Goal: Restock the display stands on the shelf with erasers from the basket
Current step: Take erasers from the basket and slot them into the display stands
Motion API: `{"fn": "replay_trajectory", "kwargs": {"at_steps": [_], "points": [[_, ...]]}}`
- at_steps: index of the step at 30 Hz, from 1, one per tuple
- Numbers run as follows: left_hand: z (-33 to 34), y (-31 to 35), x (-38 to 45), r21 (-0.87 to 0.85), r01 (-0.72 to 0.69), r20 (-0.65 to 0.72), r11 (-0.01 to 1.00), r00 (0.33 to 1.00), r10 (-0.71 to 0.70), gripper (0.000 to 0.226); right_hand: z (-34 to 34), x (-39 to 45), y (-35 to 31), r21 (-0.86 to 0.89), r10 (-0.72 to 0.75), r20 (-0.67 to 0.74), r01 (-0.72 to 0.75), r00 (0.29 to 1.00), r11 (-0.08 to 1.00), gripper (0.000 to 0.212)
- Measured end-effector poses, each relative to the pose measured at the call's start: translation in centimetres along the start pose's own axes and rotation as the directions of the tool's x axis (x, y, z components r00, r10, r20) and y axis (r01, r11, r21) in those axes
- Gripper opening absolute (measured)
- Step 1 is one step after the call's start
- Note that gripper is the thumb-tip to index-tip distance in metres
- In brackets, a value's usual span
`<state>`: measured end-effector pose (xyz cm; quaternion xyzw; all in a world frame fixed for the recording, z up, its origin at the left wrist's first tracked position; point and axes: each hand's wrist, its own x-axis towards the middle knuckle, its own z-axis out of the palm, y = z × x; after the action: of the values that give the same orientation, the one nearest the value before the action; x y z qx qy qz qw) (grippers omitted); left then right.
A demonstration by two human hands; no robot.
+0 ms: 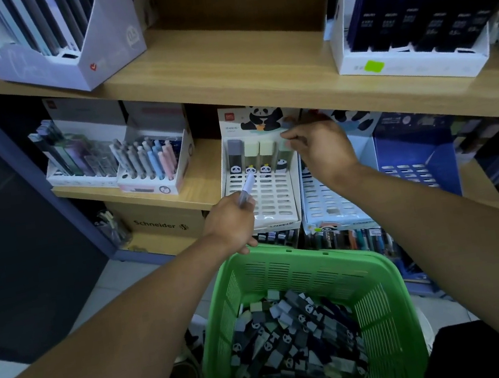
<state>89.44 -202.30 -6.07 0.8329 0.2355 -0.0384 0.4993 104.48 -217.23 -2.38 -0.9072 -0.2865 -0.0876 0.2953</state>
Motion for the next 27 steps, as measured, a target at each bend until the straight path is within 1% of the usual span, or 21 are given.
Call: {"fn": "replay_trajectory", "kwargs": {"at_steps": [3,5,8,12,14,17,19,21,22,23,24,25,26,27], "points": [[-0.2,-0.3,0.3,-0.005,0.000,0.005,1.000,1.000,0.000,0.033,0.5,0.5,-0.2,-0.090,-0.012,0.066,0.018,0.998,0.996,0.026],[-0.2,-0.4,0.3,-0.004,-0.001,0.008,1.000,1.000,0.001,0.032,0.8,0.6,-0.3,-0.157,-0.031,0.054,0.039,0.998,0.987,0.023],[0.0,-0.3,0.4,-0.003,-0.005,0.000,1.000,1.000,0.005,0.031,0.7,0.9,-0.5,-0.259,-0.026,0.014,0.029,1.000,0.965,0.017],[0.1,-0.3,0.6,-0.015,-0.003,-0.010,1.000,1.000,0.003,0.025,0.8,1.2,-0.3,-0.355,-0.020,0.043,0.034,0.999,0.934,0.017],[0.0,-0.3,0.5,-0.016,-0.006,-0.013,1.000,1.000,0.006,0.023,1.1,1.1,-0.1,-0.370,-0.012,0.080,0.041,0.997,0.928,0.020],[0.0,-0.1,0.4,-0.003,-0.003,-0.025,1.000,1.000,0.003,0.028,1.5,1.0,0.3,-0.365,-0.021,0.095,0.054,0.995,0.930,0.014],[0.0,0.1,0.3,-0.026,-0.026,-0.055,0.999,0.998,0.025,0.026,1.4,0.7,0.4,-0.350,-0.041,0.098,0.073,0.994,0.934,0.014],[0.1,0.8,0.1,-0.092,-0.077,-0.112,0.993,0.991,0.067,0.024,0.8,0.2,0.0,-0.269,-0.071,0.068,0.087,0.995,0.959,0.020],[0.2,1.3,0.0,-0.146,-0.095,-0.132,0.985,0.988,0.075,0.023,0.2,-0.3,-0.5,-0.170,-0.070,0.041,0.077,0.997,0.982,0.020],[0.3,1.8,-0.3,-0.215,-0.098,-0.133,0.972,0.989,0.070,0.021,-0.4,-0.8,-1.0,-0.034,-0.058,0.028,0.059,0.998,0.998,0.019],[0.4,2.4,-0.6,-0.286,-0.081,-0.104,0.955,0.993,0.053,0.020,-1.0,-1.3,-1.6,0.125,-0.041,0.045,0.035,0.998,0.992,0.017],[0.5,2.9,-1.0,-0.347,-0.049,-0.043,0.937,0.998,0.037,0.020,-1.6,-1.9,-2.1,0.292,-0.023,0.106,-0.009,0.994,0.956,0.017],[0.6,3.2,-1.5,-0.395,-0.012,0.035,0.919,0.999,0.028,0.020,-2.1,-2.5,-2.5,0.435,-0.014,0.196,-0.075,0.980,0.897,0.018],[0.7,3.6,-1.9,-0.431,0.022,0.112,0.902,0.993,0.029,0.021,-2.5,-3.2,-2.7,0.513,-0.021,0.276,-0.128,0.961,0.849,0.019]]}}
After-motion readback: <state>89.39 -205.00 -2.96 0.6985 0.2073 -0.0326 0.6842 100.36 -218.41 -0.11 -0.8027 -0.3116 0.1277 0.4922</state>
